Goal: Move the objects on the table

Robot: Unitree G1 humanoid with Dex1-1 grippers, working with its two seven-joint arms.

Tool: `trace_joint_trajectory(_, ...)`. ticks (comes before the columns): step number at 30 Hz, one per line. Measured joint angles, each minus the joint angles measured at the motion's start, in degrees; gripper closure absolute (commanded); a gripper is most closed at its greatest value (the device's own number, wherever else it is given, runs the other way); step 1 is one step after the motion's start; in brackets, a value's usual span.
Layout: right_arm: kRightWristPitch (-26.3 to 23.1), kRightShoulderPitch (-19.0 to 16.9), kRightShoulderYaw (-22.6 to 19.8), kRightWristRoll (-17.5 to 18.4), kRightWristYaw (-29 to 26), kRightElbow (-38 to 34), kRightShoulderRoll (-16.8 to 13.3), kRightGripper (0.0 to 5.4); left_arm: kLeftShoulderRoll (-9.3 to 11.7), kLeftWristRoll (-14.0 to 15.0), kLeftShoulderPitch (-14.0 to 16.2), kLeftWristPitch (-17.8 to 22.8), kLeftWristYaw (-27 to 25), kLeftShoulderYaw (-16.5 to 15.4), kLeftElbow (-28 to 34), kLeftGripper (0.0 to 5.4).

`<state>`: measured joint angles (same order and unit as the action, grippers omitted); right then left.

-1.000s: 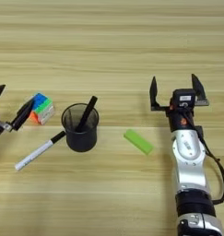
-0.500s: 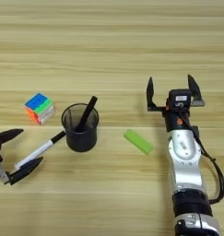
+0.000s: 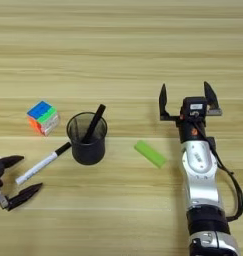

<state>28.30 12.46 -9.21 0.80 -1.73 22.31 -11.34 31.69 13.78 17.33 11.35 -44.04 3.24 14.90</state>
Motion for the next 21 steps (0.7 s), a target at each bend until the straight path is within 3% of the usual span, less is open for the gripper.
trace_joint_trajectory(6, -0.1, 0.0, 0.0, 0.0, 0.0, 0.0, 0.0, 0.0, 0.0, 0.1, 0.5, 3.2, 0.0, 0.2, 0.0, 1.51)
trace_joint_trajectory(21, -0.1, 0.0, 0.1, 0.0, 0.0, -0.1, 0.0, 0.0, 0.0, 0.1, 0.6, 4.0, -0.1, 0.3, -0.3, 2.92)
